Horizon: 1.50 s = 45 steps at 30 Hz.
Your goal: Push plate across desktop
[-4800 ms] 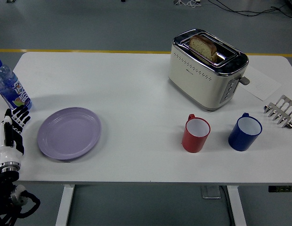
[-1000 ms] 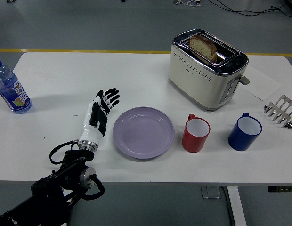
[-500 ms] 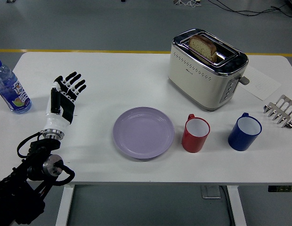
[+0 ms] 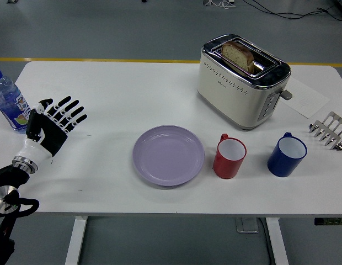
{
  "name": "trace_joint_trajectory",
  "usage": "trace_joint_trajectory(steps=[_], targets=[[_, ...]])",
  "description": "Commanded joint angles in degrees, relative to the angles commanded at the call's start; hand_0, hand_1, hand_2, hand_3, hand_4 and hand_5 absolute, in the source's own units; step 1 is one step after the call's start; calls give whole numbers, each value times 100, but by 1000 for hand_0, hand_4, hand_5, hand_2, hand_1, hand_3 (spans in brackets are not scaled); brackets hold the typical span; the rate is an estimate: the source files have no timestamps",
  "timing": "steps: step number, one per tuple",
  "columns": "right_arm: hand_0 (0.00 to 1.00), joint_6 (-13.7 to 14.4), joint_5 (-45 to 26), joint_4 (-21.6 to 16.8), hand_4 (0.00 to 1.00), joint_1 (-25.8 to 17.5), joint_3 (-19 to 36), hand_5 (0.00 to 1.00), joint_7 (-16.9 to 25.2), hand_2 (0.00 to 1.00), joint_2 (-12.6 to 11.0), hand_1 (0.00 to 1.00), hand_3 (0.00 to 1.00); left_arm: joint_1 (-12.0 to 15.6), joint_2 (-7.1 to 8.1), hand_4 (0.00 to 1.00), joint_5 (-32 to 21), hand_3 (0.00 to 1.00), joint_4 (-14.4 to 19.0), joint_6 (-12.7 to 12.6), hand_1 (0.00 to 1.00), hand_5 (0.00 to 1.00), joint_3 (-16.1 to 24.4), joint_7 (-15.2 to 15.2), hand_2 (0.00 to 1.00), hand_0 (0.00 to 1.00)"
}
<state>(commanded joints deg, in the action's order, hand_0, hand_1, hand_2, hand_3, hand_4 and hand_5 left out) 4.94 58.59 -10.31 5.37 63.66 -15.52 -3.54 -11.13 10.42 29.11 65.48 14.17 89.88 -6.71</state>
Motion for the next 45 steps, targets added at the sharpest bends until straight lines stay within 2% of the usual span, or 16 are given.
trace_joint_trajectory(steps=[5, 6, 14, 28, 45], targets=[[605, 4, -26, 0, 360, 8, 2, 254, 8, 589, -4, 516, 575, 302, 97, 447, -58, 638, -89, -45, 685, 990, 560, 53, 684, 599], [606, 4, -18, 0, 361, 8, 10, 254, 7, 590, -4, 516, 575, 346, 101, 451, -85, 634, -95, -60, 678, 991, 679, 55, 673, 573], [606, -2, 68, 0, 360, 22, 60, 256, -8, 590, 1, 516, 575, 413, 54, 457, -156, 634, -105, -92, 676, 993, 1124, 83, 670, 569], [606, -8, 143, 0, 361, 29, 88, 254, -9, 588, -5, 516, 575, 401, -96, 475, -96, 637, -200, -237, 672, 994, 1263, 76, 665, 564], [606, -2, 95, 0, 361, 61, 55, 254, 6, 584, -25, 516, 575, 399, -124, 479, -87, 638, -258, -291, 658, 985, 1264, 88, 657, 565]])
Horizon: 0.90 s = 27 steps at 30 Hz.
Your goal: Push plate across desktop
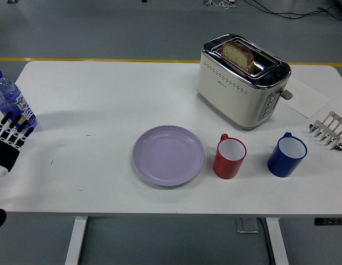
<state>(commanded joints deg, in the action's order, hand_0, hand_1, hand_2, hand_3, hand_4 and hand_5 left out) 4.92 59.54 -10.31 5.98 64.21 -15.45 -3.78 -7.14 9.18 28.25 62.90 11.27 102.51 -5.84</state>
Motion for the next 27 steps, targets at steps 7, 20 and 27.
trace_joint_trajectory(steps=[7, 20, 27], targets=[[606, 2, -32, 0, 361, -4, -15, 253, 7, 585, -12, 515, 575, 2, 0, 477, -20, 638, -29, -35, 654, 980, -65, 1, 652, 564], [606, 8, -59, 0, 361, -28, -18, 253, -1, 590, -17, 515, 574, 24, -8, 479, -50, 636, -65, -47, 648, 977, -102, -7, 648, 564], [606, -3, -78, 0, 362, -56, -44, 252, 5, 581, -28, 515, 573, 28, -17, 481, -47, 638, -81, -56, 646, 974, -132, -18, 644, 566]])
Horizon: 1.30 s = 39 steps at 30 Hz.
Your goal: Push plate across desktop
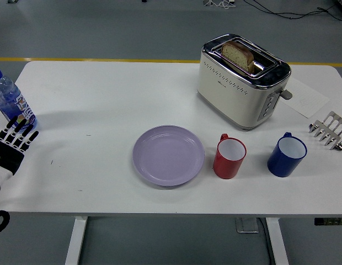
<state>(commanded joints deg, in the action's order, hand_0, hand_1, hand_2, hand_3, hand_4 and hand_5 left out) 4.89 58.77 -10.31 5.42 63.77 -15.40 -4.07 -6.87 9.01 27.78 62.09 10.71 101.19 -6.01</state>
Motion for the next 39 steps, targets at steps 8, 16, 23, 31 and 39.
trace_joint_trajectory(steps=[8, 16, 23, 31, 39], targets=[[606, -1, -78, 0, 362, 35, -62, 252, 17, 580, -11, 515, 573, -30, -16, 481, 0, 639, -8, -28, 643, 973, 29, -18, 643, 566], [606, -14, -16, 0, 362, 65, -50, 251, 11, 580, -12, 515, 573, -58, -18, 483, 10, 639, 5, -17, 644, 975, 94, -13, 643, 567], [606, -21, 38, 0, 362, 68, -24, 252, -3, 580, -9, 515, 573, -58, -29, 485, 23, 643, -19, -12, 645, 976, 97, -14, 643, 568], [606, -17, 88, 0, 362, 79, 14, 251, -20, 578, 2, 515, 573, -71, -61, 493, 57, 645, -35, -13, 645, 991, 80, -20, 643, 576], [606, -22, 118, 0, 362, 73, 25, 251, -26, 579, 2, 515, 573, -42, -96, 495, 74, 645, -32, -16, 646, 993, 79, -24, 643, 578]])
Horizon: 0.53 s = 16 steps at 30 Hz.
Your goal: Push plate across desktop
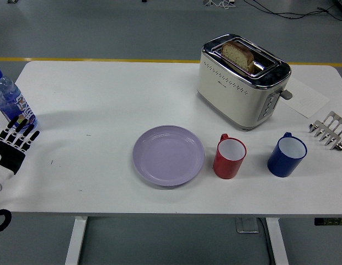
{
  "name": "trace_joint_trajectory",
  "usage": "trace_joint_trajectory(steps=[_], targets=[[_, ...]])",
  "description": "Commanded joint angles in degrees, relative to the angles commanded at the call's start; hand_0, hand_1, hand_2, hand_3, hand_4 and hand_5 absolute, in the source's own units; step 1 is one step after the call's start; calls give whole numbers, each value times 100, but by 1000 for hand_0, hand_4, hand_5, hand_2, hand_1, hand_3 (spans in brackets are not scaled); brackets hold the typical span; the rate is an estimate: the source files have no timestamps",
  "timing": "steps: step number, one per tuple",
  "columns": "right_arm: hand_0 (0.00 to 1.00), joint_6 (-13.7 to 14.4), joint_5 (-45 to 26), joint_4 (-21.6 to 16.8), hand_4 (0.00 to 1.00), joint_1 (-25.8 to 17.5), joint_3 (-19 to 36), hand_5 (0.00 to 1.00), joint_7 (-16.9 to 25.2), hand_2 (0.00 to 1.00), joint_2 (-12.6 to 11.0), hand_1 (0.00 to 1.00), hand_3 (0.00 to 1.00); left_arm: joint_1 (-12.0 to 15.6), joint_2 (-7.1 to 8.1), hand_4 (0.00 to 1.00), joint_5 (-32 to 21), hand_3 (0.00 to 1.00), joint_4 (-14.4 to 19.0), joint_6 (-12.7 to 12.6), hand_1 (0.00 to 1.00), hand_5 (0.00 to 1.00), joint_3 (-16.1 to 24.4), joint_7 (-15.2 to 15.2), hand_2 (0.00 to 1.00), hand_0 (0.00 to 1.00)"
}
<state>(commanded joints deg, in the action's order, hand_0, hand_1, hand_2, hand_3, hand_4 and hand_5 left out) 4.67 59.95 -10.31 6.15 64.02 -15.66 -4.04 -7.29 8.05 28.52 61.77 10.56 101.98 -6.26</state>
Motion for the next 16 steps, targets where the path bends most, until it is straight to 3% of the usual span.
trace_joint_trajectory(steps=[16], targets=[[606, 3, -31, 0, 362, -39, -18, 251, 1, 579, -7, 515, 573, 74, -36, 499, 11, 653, 4, 0, 647, 998, -46, 1, 646, 583]])
